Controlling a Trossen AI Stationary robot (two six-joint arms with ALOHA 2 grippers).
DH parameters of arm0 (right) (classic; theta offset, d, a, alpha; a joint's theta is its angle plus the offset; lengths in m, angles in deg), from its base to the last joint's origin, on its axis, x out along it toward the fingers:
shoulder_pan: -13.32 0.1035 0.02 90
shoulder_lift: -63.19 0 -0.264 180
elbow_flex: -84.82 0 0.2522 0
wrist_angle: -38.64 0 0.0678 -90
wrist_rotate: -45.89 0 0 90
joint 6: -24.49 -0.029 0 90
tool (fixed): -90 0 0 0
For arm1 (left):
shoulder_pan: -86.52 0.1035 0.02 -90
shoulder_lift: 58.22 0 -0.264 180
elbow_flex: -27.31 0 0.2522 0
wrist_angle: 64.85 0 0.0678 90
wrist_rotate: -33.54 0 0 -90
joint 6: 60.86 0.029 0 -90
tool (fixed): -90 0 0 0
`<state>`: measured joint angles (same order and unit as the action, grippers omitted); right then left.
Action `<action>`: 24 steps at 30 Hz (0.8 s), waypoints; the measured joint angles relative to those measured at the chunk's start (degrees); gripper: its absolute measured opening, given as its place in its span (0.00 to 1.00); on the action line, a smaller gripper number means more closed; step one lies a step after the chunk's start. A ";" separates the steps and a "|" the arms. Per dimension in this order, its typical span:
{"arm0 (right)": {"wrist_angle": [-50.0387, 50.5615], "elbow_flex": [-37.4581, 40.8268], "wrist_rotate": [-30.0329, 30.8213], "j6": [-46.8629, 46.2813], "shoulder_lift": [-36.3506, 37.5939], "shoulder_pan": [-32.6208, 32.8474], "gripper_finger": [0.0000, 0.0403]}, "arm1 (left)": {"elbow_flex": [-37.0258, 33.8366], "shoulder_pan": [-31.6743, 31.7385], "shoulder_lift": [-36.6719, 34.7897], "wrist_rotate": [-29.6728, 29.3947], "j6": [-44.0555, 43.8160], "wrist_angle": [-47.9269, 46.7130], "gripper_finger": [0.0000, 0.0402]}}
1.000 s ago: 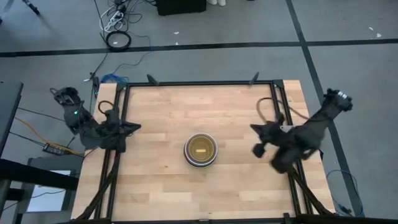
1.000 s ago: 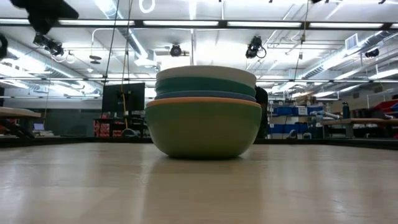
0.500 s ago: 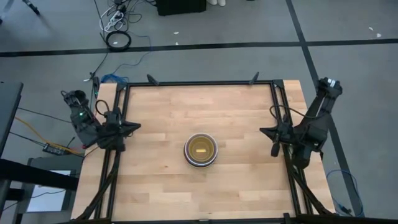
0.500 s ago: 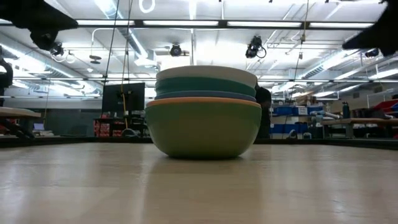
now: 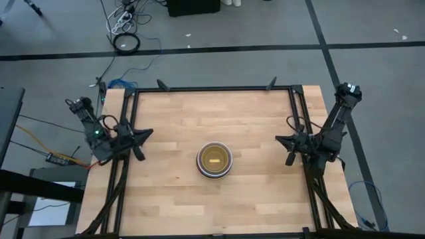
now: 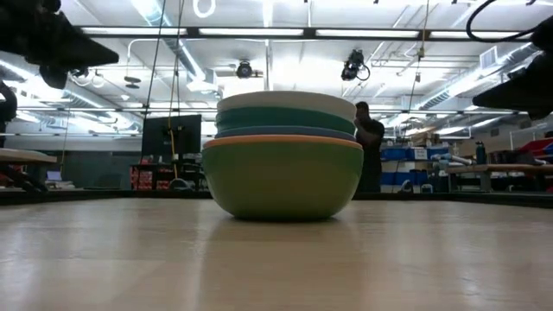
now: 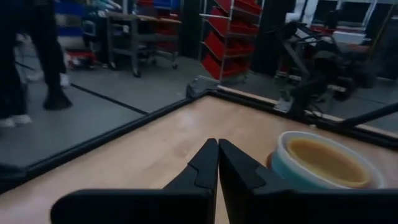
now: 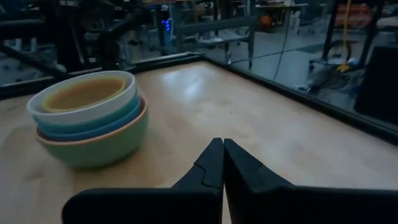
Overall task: Nest bowls inside each other
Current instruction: Return to Home Position
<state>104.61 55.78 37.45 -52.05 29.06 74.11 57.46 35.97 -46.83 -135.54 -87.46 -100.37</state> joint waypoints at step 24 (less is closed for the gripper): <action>-45.52 -0.58 -13.74 46.15 -0.15 -11.08 0.00 | -10.09 36.22 0.55 43.54 27.43 36.65 0.05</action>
<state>59.09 55.20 23.70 -5.91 28.91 63.03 47.37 72.20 -46.27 -92.00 -60.03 -63.72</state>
